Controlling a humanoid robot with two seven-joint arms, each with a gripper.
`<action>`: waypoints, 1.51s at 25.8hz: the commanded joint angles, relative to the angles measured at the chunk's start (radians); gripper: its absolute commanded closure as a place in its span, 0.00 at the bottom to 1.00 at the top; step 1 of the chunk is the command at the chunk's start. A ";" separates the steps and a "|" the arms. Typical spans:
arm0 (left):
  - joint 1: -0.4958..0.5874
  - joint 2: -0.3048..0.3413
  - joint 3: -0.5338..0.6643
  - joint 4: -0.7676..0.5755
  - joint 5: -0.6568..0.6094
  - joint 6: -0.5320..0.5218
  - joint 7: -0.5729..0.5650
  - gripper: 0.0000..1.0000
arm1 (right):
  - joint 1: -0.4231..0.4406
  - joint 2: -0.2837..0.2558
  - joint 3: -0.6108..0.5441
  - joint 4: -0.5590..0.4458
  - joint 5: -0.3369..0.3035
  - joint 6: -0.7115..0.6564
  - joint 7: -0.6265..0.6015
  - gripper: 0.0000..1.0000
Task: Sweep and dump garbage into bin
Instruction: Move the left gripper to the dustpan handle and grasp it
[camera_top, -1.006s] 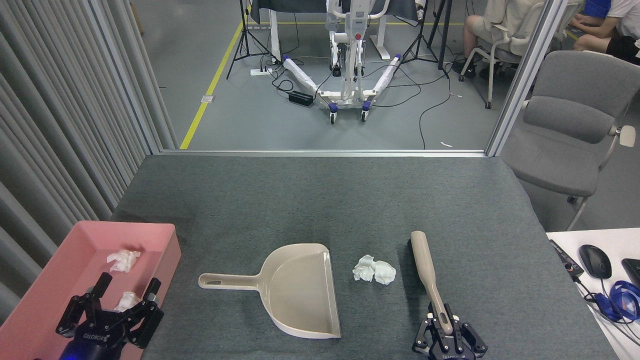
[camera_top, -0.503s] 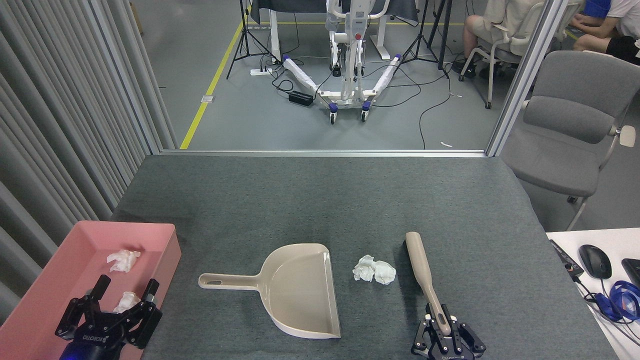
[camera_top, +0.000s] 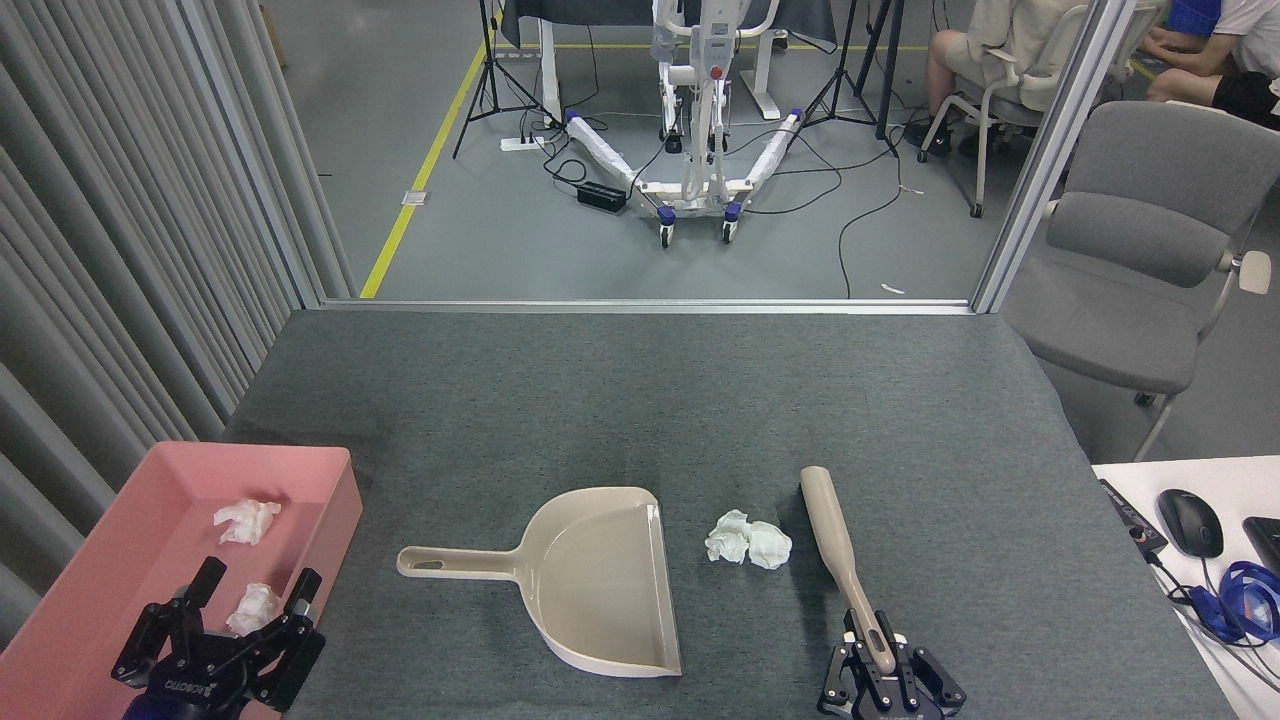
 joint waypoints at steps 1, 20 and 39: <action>0.004 0.000 -0.003 -0.009 0.012 -0.007 -0.001 0.01 | 0.001 0.001 0.012 -0.001 0.000 -0.041 -0.002 0.87; -0.036 -0.144 -0.340 0.089 0.629 -0.017 -0.047 0.01 | 0.016 0.007 0.039 -0.010 0.005 -0.055 0.000 0.88; -0.277 -0.195 -0.337 0.494 0.691 -0.029 -0.024 0.14 | 0.030 0.002 0.039 -0.027 0.005 -0.055 -0.002 0.87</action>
